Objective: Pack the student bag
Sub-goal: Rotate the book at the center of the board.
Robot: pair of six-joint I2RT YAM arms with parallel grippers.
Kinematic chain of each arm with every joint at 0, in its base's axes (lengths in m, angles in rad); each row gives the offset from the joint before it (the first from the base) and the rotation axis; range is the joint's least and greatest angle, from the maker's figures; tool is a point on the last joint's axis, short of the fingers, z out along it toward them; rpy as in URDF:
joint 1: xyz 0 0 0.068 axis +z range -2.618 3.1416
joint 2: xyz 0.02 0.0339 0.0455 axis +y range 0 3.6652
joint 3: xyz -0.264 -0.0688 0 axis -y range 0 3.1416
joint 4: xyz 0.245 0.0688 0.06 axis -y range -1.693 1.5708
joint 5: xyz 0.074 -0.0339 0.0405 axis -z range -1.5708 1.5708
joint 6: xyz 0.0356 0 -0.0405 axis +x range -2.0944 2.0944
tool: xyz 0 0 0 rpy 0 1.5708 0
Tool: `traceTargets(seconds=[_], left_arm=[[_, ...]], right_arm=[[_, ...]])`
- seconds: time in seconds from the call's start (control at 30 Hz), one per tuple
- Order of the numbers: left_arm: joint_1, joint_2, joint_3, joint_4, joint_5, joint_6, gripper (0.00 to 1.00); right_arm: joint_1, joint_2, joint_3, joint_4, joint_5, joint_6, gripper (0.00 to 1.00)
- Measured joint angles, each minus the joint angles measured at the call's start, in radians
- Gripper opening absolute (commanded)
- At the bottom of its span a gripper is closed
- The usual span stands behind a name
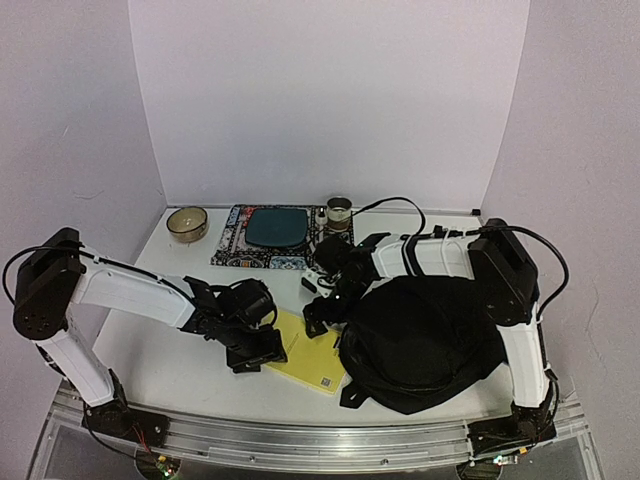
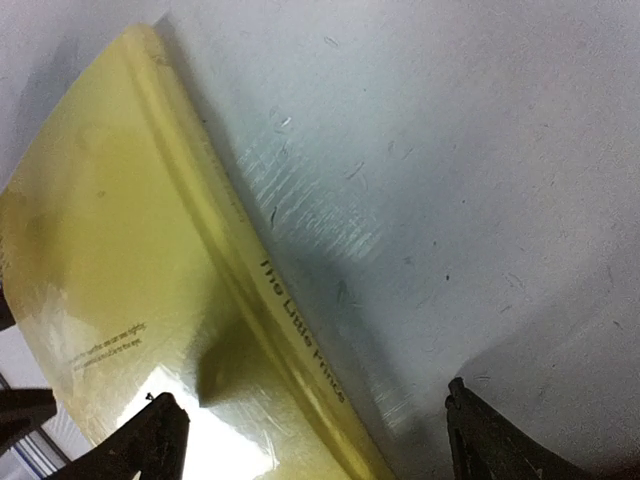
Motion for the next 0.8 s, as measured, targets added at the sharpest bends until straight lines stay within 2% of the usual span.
traceTargets(seconds=[0.23, 0.47, 0.6, 0.7, 0.8], left_arm=[[0.151, 0.0, 0.003, -0.003, -0.049, 0.074, 0.65], [0.26, 0.063, 0.083, -0.027, -0.097, 0.179, 0.66], [0.302, 0.089, 0.135, -0.026, -0.104, 0.24, 0.67], [0.32, 0.105, 0.175, -0.012, -0.106, 0.286, 0.7], [0.324, 0.104, 0.202, 0.016, -0.102, 0.319, 0.75]], right_arm=[[0.03, 0.0, 0.0, 0.003, -0.075, 0.037, 0.81], [0.083, 0.0, -0.006, 0.022, -0.14, 0.134, 0.8], [0.112, 0.0, -0.014, 0.056, -0.167, 0.183, 0.85], [0.127, -0.006, -0.028, 0.086, -0.169, 0.21, 0.98], [0.133, -0.035, -0.064, 0.123, -0.133, 0.219, 0.98]])
